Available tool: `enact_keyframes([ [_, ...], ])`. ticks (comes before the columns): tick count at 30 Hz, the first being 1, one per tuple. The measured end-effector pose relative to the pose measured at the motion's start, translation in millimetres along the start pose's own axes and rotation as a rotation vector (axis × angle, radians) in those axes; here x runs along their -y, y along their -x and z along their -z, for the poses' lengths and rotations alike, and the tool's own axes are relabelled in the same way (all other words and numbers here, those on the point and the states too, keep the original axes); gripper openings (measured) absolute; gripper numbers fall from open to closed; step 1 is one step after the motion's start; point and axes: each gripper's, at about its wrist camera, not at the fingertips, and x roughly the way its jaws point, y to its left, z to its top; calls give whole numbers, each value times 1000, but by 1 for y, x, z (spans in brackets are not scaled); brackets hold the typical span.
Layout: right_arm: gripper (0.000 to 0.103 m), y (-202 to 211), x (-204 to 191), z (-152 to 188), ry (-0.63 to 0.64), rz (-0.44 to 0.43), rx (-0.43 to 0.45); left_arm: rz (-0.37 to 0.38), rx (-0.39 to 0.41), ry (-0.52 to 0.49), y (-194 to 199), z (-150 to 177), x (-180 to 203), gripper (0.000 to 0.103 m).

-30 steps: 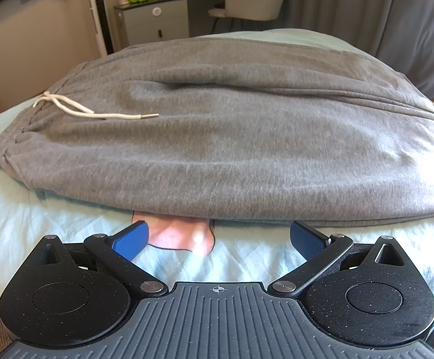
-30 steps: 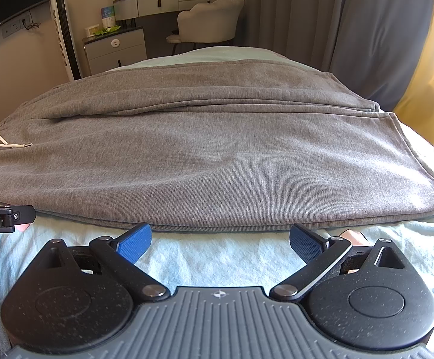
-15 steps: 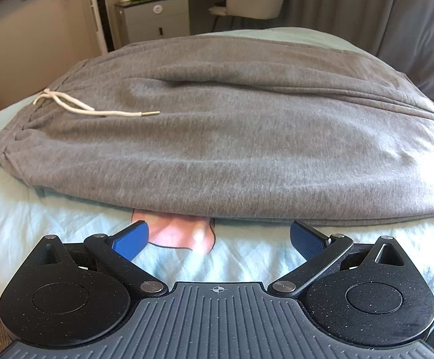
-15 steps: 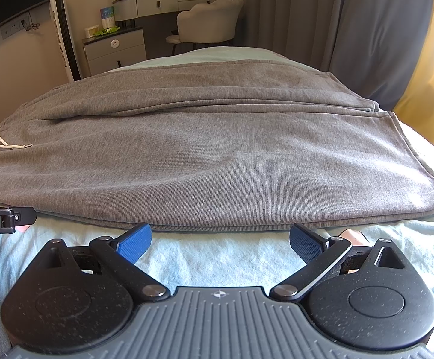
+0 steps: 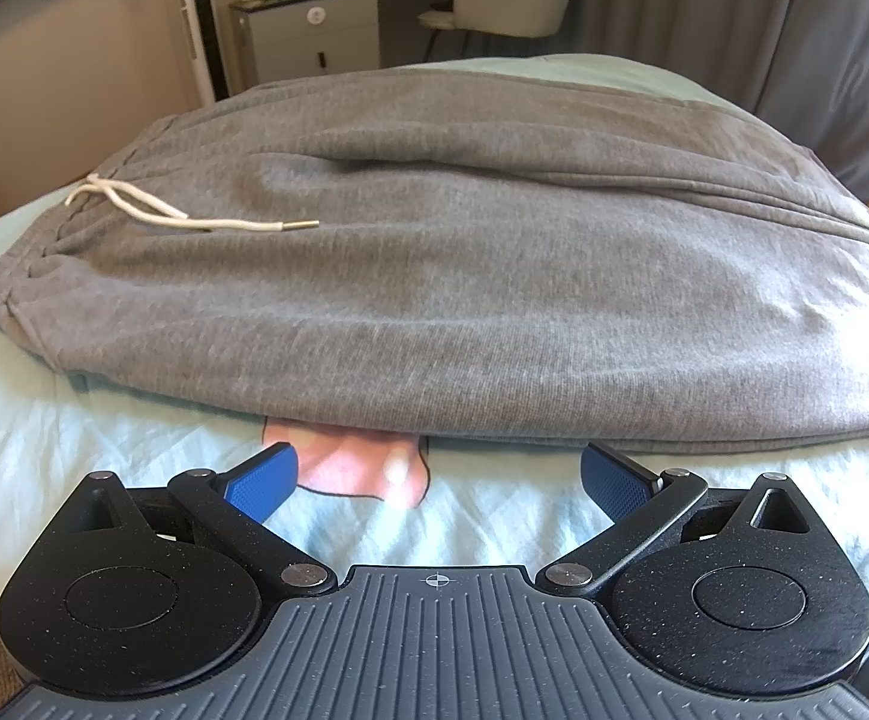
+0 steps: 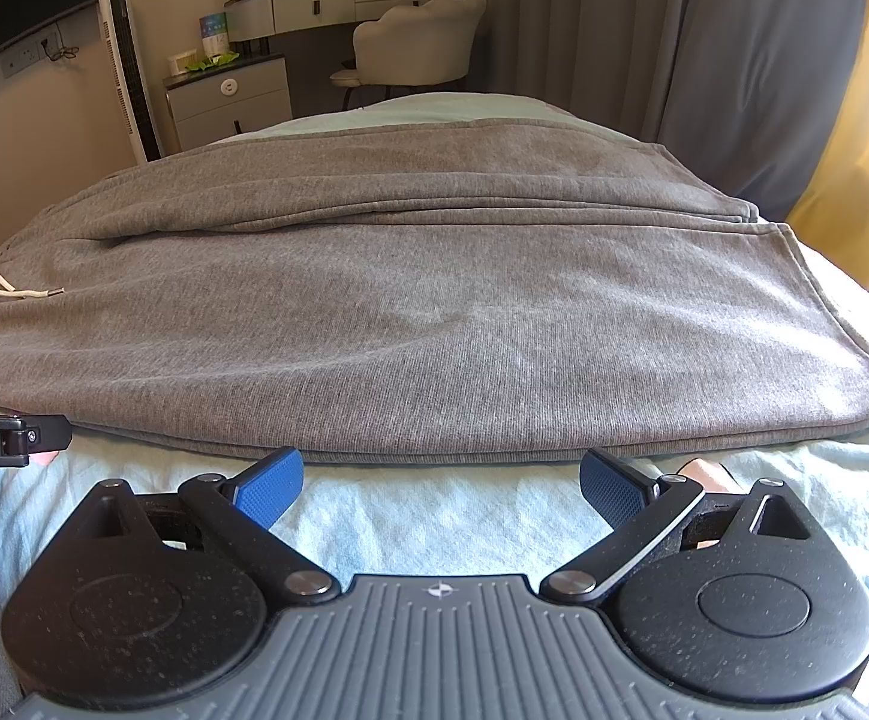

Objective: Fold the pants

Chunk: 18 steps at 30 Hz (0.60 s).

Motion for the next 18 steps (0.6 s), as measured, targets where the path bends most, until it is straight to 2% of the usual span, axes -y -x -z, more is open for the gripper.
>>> enact_keyframes([
  [18, 99, -1, -1, 0, -1, 1, -1, 3, -8, 4, 0, -2, 0, 103],
])
